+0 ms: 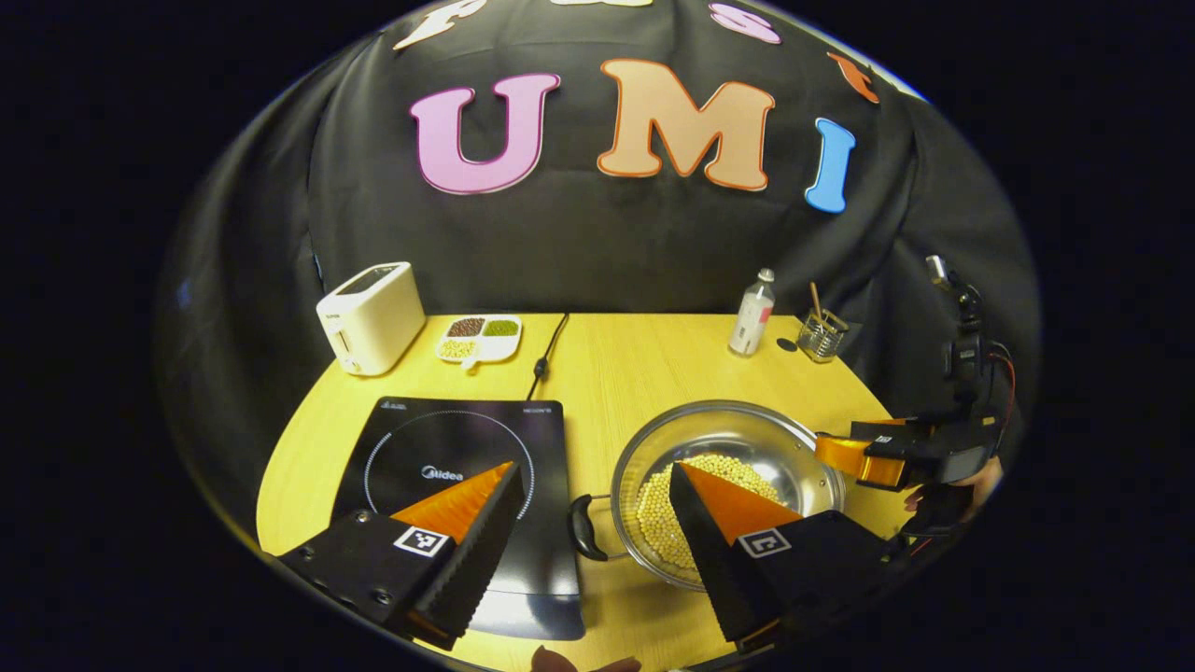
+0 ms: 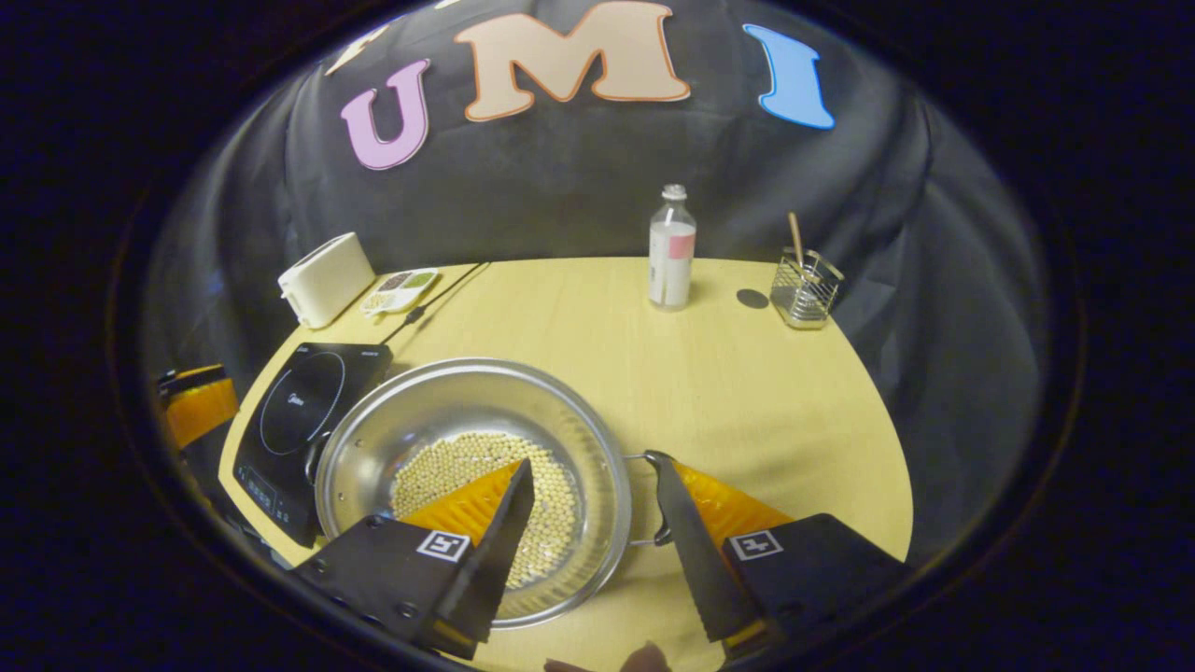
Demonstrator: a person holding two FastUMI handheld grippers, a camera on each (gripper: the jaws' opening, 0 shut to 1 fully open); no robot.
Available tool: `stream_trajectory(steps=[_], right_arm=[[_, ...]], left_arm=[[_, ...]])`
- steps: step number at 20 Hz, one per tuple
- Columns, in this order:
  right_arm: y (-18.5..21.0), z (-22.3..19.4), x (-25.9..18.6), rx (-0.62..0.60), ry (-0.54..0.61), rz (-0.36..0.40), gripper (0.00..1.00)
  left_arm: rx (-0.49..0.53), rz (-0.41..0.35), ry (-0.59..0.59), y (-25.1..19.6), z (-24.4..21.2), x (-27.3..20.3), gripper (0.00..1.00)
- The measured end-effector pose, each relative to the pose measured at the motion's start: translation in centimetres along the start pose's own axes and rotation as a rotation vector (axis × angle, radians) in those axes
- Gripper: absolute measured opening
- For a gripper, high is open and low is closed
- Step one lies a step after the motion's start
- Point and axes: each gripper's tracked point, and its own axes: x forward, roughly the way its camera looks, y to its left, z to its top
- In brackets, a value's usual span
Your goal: First push the handle of the pot to place it horizontally, then grasp the pot with both hands and set it on the induction cooktop.
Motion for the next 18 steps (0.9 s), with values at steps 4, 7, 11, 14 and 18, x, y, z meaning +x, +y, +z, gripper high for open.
stream_trajectory(steps=[4, 7, 11, 14, 18], right_arm=[[-1.6, -1.0, 1.4, 0.009, 0.033, -0.009, 0.83], [-2.3, -1.9, 2.4, 0.017, 0.064, -0.009, 0.83], [-2.9, -3.4, 3.5, 0.016, 0.115, -0.001, 0.83], [-3.3, -4.2, 3.8, 0.018, 0.14, 0.005, 0.84], [-3.2, -4.8, 4.4, 0.023, 0.164, 0.018, 0.84]], left_arm=[[-0.056, 0.026, 0.072, 0.3, -2.8, 2.3, 0.97], [-0.051, 0.05, 0.131, 0.9, -4.7, 3.8, 0.97], [-0.096, 0.03, 0.202, 0.2, -7.2, 5.4, 0.97], [-0.125, 0.016, 0.243, -0.4, -8.5, 6.2, 0.96], [-0.116, 0.034, 0.251, -0.8, -8.6, 7.2, 0.96]])
